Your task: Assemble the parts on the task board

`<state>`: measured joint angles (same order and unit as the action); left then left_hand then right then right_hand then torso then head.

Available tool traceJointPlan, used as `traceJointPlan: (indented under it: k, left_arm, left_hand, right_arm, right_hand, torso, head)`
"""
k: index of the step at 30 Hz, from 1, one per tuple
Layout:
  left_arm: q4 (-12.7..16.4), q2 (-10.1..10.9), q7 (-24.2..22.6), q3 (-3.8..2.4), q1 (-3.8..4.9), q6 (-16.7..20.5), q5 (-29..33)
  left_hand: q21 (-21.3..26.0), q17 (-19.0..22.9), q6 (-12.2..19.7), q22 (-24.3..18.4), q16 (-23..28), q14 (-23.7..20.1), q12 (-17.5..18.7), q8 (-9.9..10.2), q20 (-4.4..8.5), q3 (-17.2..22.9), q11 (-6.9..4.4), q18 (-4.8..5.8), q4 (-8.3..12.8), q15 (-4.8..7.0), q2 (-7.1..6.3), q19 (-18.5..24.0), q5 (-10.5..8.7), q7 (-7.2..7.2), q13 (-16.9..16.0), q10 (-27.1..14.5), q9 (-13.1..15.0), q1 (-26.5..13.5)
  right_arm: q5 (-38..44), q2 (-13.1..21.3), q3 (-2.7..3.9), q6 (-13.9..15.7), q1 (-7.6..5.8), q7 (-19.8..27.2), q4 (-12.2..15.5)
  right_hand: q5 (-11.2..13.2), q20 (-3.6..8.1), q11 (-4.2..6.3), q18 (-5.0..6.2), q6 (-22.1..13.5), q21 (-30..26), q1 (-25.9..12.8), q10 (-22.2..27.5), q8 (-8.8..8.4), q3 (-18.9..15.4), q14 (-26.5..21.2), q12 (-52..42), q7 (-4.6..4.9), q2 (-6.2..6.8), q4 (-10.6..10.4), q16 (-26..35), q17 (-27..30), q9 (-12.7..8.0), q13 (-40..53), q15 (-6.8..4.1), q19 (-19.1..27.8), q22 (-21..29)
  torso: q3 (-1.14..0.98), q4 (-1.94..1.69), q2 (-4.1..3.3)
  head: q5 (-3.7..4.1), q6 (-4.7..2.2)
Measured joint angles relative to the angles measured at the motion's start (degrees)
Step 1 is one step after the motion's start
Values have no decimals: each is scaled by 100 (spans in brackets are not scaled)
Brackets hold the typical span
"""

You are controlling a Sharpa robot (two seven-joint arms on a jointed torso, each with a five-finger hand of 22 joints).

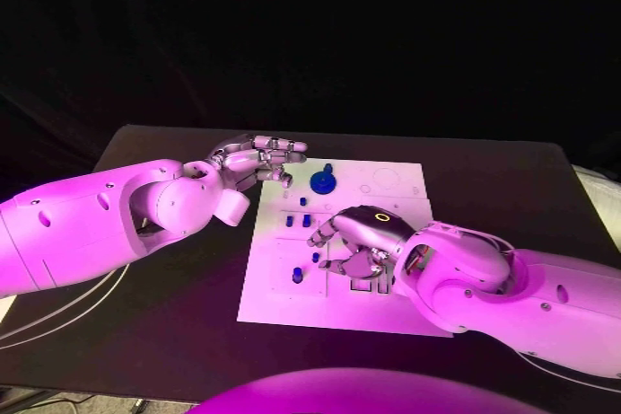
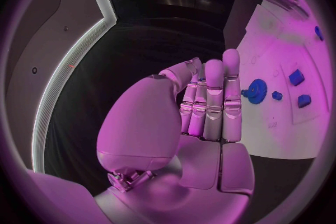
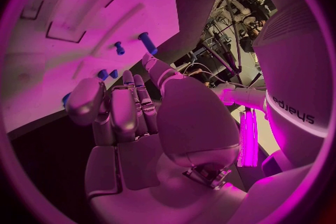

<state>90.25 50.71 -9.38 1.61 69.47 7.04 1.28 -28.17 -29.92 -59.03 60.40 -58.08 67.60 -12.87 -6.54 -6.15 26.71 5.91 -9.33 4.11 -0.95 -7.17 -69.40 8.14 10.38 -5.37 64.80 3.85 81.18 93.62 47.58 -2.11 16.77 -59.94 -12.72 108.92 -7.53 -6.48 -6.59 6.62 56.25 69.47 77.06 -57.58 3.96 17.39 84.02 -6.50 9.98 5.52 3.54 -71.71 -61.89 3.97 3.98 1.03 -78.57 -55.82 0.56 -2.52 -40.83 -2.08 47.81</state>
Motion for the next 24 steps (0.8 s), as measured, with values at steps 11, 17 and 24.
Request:
traceJointPlan:
  k: [11, 17, 24]
  left_arm:
    - [-17, -11, 6, 48, -2, -7, 0]
    - [-20, -7, 6, 58, -2, -7, -1]
    - [-37, -20, 6, 66, -12, -7, -1]
  left_hand:
    - [0, 0, 0, 0, 0, -1, 0, 0, 0, 0, 0, 0, 0, -1, 0, 0, 0, 0, 0, 0, 0, 0]
    - [0, 0, 0, 0, 0, -1, 0, 0, 0, 0, 0, 0, 0, -1, 0, 0, 0, 0, 1, 0, 0, 0]
    - [0, -1, 0, 0, 0, -1, 0, 0, 0, 0, 0, 0, 0, -1, 0, 0, 0, 0, 1, 0, 0, 0]
  right_arm:
    - [-1514, 1532, -23, 285, -481, -157, 332]
    - [-1790, 2081, -153, 256, -474, -517, 509]
    - [-1664, 2250, -240, 114, -417, -1051, 603]
  right_hand:
    - [-417, 246, 327, -126, 498, 533, -618, -1849, 164, -385, -5, -1003, -245, 153, -494, -625, -846, 40, 484, -301, -292, -791]
    - [-886, 432, 596, -227, 564, 1020, -857, -2134, 425, -1271, 0, -4465, -416, 125, -1040, -1113, -1300, 177, 4255, -474, -477, -1512]
    - [-989, 421, 592, -227, 543, 1211, -862, -2162, 578, -1813, 0, -6050, -455, -53, -1448, -1365, -1306, 345, 6155, -474, -524, -1838]
  torso:
    - [9, 83, 48]
    - [15, 170, 60]
    - [22, 248, 81]
  head:
    - [287, -104]
    - [392, -153]
    - [439, -174]
